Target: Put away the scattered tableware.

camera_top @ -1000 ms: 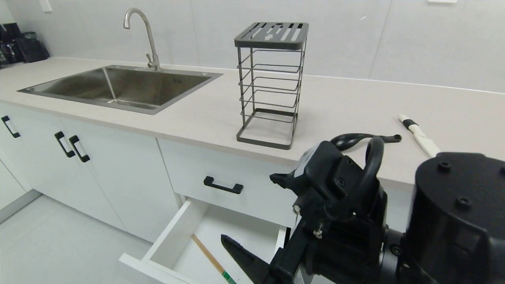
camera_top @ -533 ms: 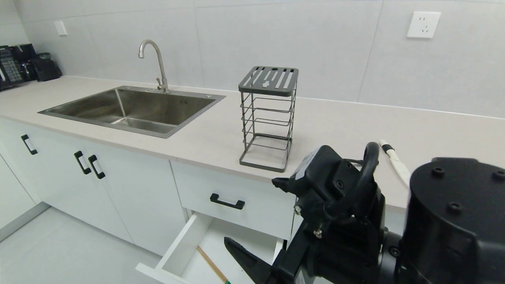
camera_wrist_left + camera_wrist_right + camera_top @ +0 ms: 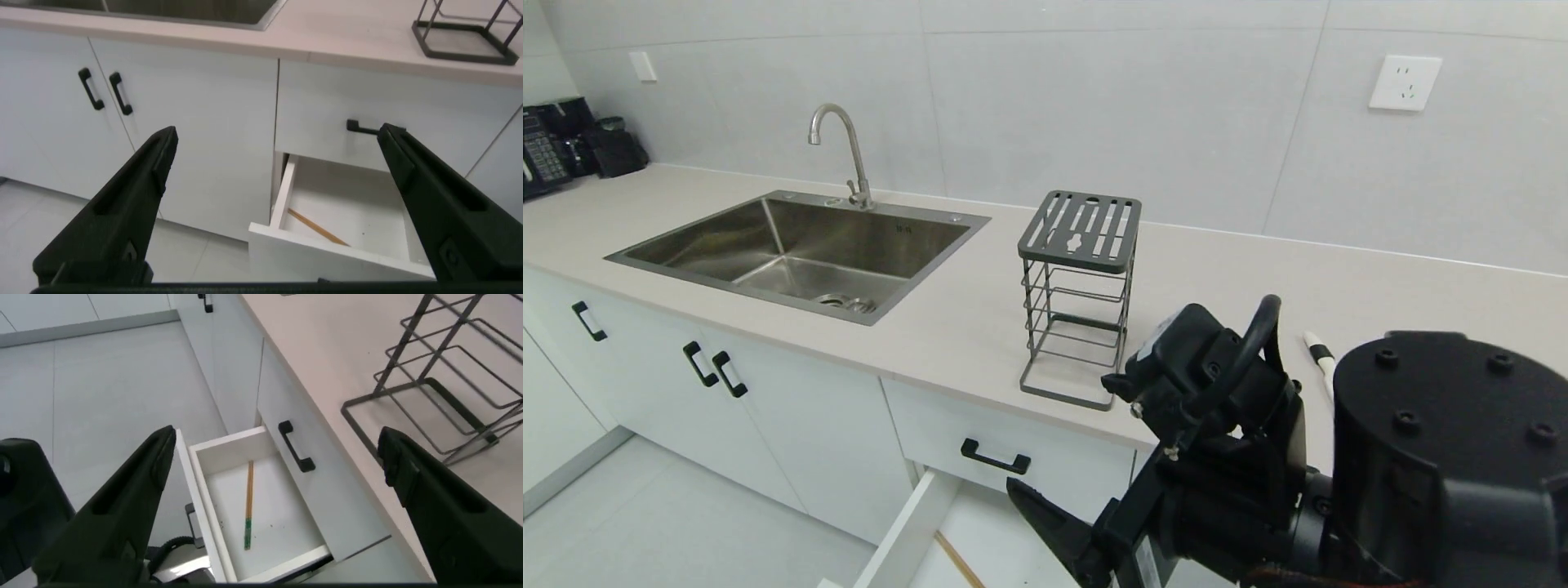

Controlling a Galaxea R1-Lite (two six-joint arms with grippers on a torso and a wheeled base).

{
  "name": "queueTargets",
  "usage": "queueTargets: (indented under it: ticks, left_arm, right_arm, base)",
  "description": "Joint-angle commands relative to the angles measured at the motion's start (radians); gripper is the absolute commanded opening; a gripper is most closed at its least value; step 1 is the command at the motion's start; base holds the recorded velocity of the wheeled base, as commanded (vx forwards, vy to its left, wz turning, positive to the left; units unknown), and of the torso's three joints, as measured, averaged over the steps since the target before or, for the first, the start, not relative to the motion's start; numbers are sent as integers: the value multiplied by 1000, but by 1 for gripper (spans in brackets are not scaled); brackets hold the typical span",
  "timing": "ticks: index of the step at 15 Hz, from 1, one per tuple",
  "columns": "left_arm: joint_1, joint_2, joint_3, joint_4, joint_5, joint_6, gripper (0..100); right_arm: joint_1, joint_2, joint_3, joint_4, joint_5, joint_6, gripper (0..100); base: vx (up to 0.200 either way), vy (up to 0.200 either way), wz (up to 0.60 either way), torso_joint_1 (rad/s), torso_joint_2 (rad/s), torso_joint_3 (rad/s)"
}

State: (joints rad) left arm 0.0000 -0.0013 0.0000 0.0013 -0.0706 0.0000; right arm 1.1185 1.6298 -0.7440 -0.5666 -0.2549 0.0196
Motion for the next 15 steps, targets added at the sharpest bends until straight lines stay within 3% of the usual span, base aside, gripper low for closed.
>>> queueTargets:
  ticks: [1, 6, 11, 15]
  left_arm:
    - [0, 1, 0, 0, 0, 0, 100]
    - [0, 1, 0, 0, 0, 0, 100]
    - [0, 1, 0, 0, 0, 0, 100]
    - [0, 1, 0, 0, 0, 0, 100]
  right_arm:
    - [-6, 9, 6, 1, 0, 0, 100]
    - [-20, 38, 6, 93, 9, 68, 100]
    - [-82, 38, -41, 290, 71, 82, 100]
    - [-241, 27, 5, 292, 69, 63, 100]
  base:
    - [0, 0, 0, 286, -535, -256]
    - [0, 0, 0, 270, -518, -250]
    - [0, 0, 0, 45, -80, -42]
    - [0, 0, 0, 0, 0, 0]
